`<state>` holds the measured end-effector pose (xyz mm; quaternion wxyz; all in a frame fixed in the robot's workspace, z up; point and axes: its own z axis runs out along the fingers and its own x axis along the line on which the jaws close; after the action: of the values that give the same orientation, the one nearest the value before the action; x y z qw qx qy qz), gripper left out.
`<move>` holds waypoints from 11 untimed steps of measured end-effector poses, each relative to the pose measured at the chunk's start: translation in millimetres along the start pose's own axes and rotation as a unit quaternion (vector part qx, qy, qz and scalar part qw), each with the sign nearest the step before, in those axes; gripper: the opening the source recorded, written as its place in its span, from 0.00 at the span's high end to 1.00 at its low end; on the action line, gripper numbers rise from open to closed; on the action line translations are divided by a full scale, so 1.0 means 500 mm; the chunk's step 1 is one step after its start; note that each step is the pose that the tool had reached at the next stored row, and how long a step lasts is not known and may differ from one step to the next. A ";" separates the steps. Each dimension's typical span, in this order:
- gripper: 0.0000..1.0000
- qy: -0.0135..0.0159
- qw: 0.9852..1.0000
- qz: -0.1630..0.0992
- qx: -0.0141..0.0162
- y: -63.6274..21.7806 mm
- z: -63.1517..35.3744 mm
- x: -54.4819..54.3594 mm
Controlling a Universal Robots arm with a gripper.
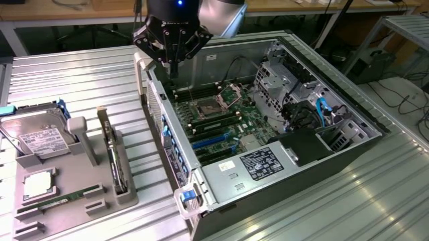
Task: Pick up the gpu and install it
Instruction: 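Reach for the gpu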
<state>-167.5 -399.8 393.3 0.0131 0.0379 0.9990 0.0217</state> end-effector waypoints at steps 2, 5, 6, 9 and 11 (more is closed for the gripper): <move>0.89 0.000 1.000 0.000 0.000 0.000 0.000 0.002; 0.89 0.000 1.000 0.000 0.000 -0.001 0.000 0.006; 0.89 0.000 1.000 0.000 0.000 -0.001 0.000 0.008; 0.89 0.000 1.000 0.000 0.000 -0.002 0.000 0.015; 0.89 0.000 1.000 0.000 0.000 -0.003 -0.001 0.019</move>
<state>-177.3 -400.3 393.3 0.0131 0.0378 0.9990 0.0217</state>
